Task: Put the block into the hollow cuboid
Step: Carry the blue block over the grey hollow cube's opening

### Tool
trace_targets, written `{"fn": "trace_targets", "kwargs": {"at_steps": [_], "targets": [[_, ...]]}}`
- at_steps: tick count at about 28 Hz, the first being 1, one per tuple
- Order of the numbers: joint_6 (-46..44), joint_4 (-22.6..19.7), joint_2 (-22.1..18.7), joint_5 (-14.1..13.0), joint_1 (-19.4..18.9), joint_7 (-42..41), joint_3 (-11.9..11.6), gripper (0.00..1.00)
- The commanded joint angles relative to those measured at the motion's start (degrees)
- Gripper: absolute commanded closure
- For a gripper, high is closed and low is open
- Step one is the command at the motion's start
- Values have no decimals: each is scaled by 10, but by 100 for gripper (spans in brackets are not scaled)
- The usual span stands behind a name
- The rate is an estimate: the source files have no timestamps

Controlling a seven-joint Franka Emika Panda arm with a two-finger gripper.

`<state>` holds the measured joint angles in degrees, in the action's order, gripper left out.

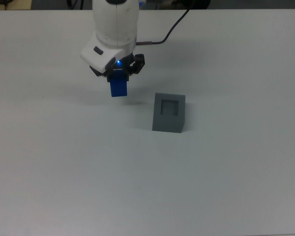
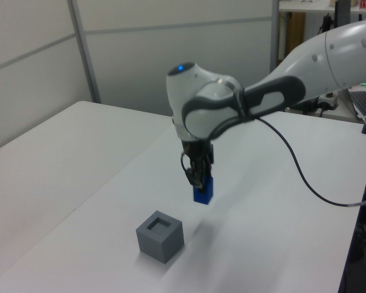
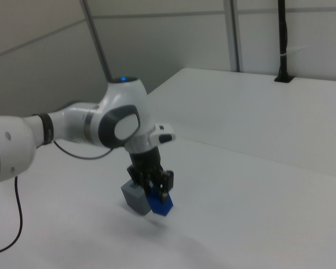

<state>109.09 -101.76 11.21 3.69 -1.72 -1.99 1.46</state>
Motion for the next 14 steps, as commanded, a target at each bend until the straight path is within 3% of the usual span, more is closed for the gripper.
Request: {"fn": "trace_targets", "kwargs": {"at_steps": [1, 6, 14], "targets": [[-22, 54, 7, -31, -14, 24, 0, 79], [-22, 108, 42, -31, -60, 97, -7, 79], [-14, 121, 65, -31, -102, 175, -6, 79]]}}
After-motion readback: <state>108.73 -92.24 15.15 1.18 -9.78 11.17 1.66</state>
